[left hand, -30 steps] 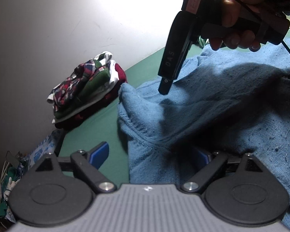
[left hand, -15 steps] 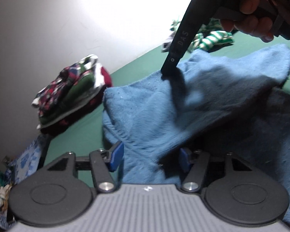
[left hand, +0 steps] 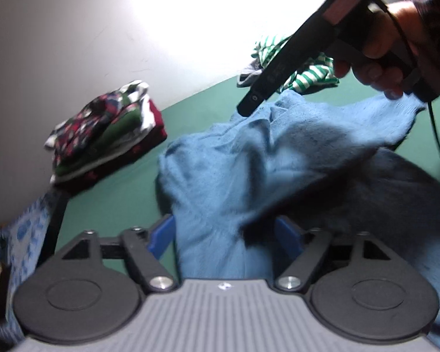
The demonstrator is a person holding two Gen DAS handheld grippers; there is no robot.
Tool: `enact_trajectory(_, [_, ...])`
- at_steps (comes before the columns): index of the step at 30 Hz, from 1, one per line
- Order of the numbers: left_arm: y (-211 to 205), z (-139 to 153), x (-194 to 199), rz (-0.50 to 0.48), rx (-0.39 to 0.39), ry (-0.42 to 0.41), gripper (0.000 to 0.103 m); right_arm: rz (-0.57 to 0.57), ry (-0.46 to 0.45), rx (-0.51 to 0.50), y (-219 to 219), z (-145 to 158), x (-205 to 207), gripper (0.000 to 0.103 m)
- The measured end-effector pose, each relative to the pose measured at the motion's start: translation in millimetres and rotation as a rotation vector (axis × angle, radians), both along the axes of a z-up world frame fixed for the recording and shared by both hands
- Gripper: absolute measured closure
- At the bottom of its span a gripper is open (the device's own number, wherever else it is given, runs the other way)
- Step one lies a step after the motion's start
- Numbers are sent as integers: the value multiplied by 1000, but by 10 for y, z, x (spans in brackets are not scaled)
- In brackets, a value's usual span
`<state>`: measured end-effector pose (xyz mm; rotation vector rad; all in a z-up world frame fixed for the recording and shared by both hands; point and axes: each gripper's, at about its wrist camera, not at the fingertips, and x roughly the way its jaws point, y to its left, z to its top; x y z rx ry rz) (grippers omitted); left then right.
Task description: Fold clothes
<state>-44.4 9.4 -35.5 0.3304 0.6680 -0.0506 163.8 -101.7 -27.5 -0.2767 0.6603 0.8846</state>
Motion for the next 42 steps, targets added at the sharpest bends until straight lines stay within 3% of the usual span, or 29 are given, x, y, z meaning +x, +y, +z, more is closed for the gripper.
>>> enact_trajectory(2, [81,24,-152,14,-27,21,21,38,88,49,13,-26,-107,75])
enact_trajectory(6, [172,-57,-319,41,-67,96,22,25,165,-17,54,-315,-210,78])
enact_trajectory(8, [168,-92,-398,43,-73,114,22,-28,181,-28,-49,-401,-201,96])
enact_trajectory(10, [155,-104,-470,35,-84,128,21,-83,177,-4,-189,-392,-203,103])
enact_trajectory(12, [154,-103,-563,26,-96,140,21,-138,173,21,-329,-384,-205,103])
enact_trajectory(14, [196,-95,-657,22,-115,155,20,-198,220,68,-397,-287,-304,89])
enact_trajectory(17, [281,-74,-820,35,-146,183,19,-132,328,190,-399,-158,-662,87])
enact_trajectory(21, [438,-56,-1057,55,-196,241,20,-149,486,247,-250,-265,-962,66])
enact_trajectory(25, [579,-47,-1278,18,-290,302,20,-280,628,323,-95,-480,-977,62])
enact_trajectory(31, [656,-86,-1556,1,-351,344,23,-375,608,398,66,-649,-894,59])
enact_trajectory(33, [667,-97,-1620,11,-382,365,26,-382,593,417,82,-638,-842,70])
enact_trajectory(34, [656,-108,-1651,21,-383,377,27,-388,583,419,90,-614,-821,83])
enact_trajectory(40, [434,-123,-1830,101,-370,375,31,-353,560,499,-8,-423,-711,85])
enact_trajectory(42, [335,-118,-1855,137,-364,370,41,-340,573,462,21,-424,-643,85])
